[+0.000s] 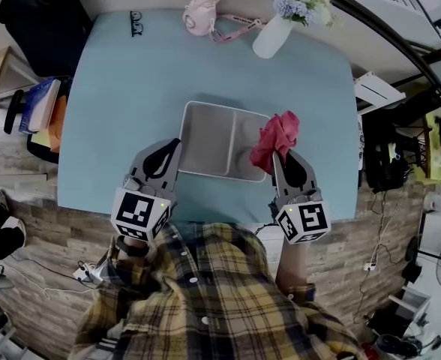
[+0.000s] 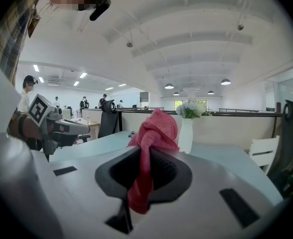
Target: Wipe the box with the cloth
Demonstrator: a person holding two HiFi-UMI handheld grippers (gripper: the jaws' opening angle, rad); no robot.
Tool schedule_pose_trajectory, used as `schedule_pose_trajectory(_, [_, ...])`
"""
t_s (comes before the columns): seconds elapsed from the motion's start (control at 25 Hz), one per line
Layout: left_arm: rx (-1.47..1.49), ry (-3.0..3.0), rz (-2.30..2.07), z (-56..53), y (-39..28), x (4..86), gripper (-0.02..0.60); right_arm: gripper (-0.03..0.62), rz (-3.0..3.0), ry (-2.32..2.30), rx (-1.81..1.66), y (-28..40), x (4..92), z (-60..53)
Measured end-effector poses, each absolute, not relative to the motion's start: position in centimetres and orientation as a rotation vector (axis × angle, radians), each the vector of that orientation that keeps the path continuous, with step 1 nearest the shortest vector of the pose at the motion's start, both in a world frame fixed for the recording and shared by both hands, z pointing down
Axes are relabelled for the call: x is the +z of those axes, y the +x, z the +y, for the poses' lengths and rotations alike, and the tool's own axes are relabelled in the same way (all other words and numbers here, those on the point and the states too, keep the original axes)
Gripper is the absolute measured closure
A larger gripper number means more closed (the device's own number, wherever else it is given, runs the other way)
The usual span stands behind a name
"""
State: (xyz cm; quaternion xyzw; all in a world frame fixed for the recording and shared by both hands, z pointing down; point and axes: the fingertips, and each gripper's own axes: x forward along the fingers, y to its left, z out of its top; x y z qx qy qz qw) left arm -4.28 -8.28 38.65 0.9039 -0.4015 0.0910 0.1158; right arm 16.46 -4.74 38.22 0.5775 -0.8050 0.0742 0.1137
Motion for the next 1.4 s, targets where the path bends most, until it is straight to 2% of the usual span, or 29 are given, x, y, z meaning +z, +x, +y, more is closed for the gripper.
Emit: schedule_pose_trajectory(1.4, [0.303, 2.676, -1.188, -8.3, -4.0, 39.0, 0.591, 0.548, -2.308, 1.708, 0.246, 17.4, 39.1, -3.9])
